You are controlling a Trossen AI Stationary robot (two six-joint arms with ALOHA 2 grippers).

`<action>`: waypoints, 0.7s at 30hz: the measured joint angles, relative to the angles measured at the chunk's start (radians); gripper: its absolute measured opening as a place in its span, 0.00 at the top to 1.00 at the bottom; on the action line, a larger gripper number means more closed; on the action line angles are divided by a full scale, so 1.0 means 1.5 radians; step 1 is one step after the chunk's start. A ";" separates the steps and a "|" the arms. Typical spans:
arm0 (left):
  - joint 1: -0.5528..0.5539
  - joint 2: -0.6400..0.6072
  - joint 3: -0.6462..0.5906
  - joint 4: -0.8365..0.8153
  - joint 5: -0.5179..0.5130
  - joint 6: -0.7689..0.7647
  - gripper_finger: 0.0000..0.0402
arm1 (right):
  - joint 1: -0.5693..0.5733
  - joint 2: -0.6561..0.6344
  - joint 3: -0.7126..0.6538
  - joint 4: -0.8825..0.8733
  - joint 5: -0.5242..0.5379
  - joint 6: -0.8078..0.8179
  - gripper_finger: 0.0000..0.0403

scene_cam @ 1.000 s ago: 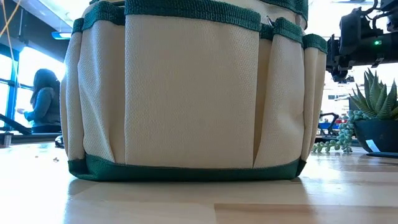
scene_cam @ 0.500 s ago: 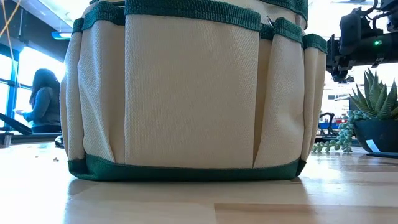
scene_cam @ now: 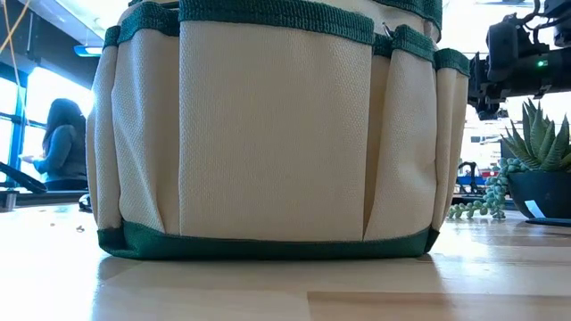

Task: Pick & Place Garden tools in Gardening bag
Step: Put the green spray bottle into the gardening bag

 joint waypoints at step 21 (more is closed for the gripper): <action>-0.034 0.030 0.000 0.037 -0.027 -0.005 0.44 | 0.000 0.000 0.000 -0.008 0.000 0.020 0.99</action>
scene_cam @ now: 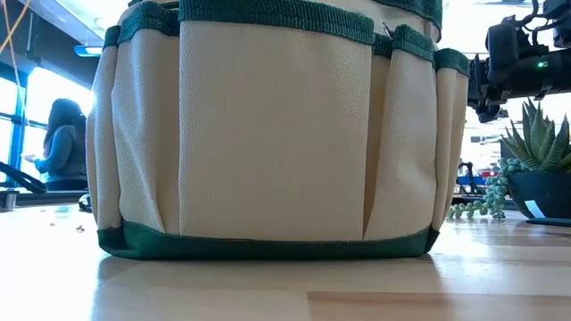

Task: Pick & Place Garden tools in Gardening bag
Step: Put the green spray bottle into the gardening bag

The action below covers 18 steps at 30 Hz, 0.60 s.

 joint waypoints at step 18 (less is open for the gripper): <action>0.001 0.083 -0.001 -0.025 -0.002 0.005 0.44 | 0.000 0.000 0.000 -0.005 0.000 0.018 0.99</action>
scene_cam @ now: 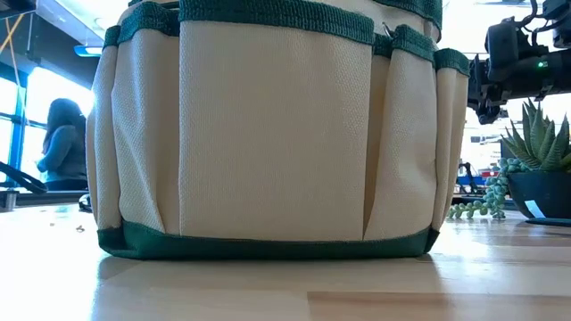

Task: Pick & Place Garden tools in Gardening bag
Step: Put the green spray bottle into the gardening bag

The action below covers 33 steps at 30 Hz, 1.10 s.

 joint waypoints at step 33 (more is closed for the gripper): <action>0.000 0.000 0.000 0.002 -0.035 0.000 0.54 | 0.000 0.000 0.000 -0.014 0.000 0.000 0.99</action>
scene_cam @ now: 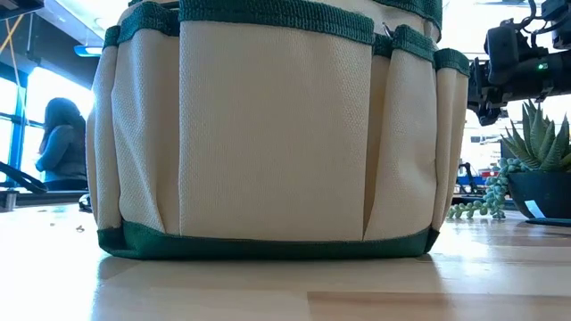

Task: Pick & Place Garden tools in Gardening bag
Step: Put the green spray bottle into the gardening bag

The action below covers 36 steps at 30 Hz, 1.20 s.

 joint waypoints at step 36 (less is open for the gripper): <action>0.000 0.001 0.050 -0.123 -0.040 0.000 0.81 | 0.000 0.000 0.000 -0.016 0.000 0.000 0.99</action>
